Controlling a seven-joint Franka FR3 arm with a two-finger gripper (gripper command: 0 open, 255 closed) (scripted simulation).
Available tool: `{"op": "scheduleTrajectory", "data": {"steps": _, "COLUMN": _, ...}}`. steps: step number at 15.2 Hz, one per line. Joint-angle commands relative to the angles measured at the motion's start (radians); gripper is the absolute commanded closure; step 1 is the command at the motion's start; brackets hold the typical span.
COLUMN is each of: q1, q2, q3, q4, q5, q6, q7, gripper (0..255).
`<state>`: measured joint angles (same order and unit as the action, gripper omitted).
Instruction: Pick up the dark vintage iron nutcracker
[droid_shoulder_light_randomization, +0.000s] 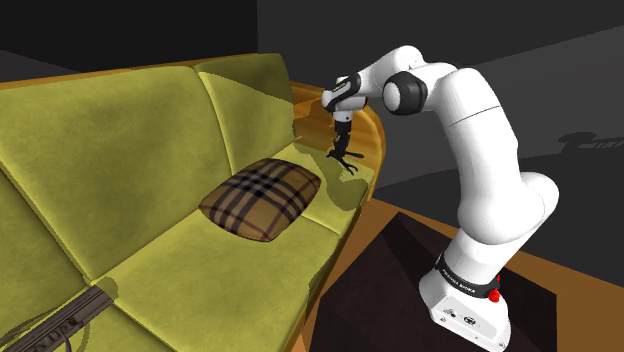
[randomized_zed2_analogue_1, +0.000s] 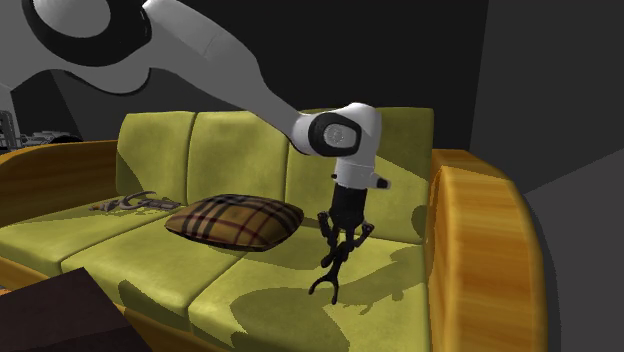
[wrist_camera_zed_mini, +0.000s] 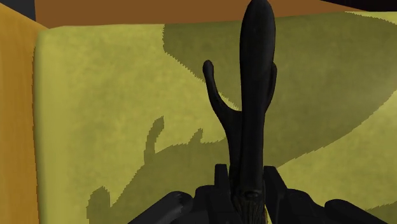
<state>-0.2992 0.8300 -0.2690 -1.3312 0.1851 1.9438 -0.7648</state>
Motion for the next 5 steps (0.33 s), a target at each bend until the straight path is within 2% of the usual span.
{"op": "scheduleTrajectory", "data": {"steps": 1, "q1": 0.0, "q2": -0.018, "q3": -0.003, "q4": -0.002, "q5": -0.003, "q6": -0.016, "q7": -0.001, "gripper": 255}}
{"op": "scheduleTrajectory", "data": {"steps": 5, "q1": 0.002, "q2": -0.033, "q3": -0.006, "q4": 0.002, "q5": -0.006, "q6": -0.034, "q7": 0.0, "gripper": 255}}
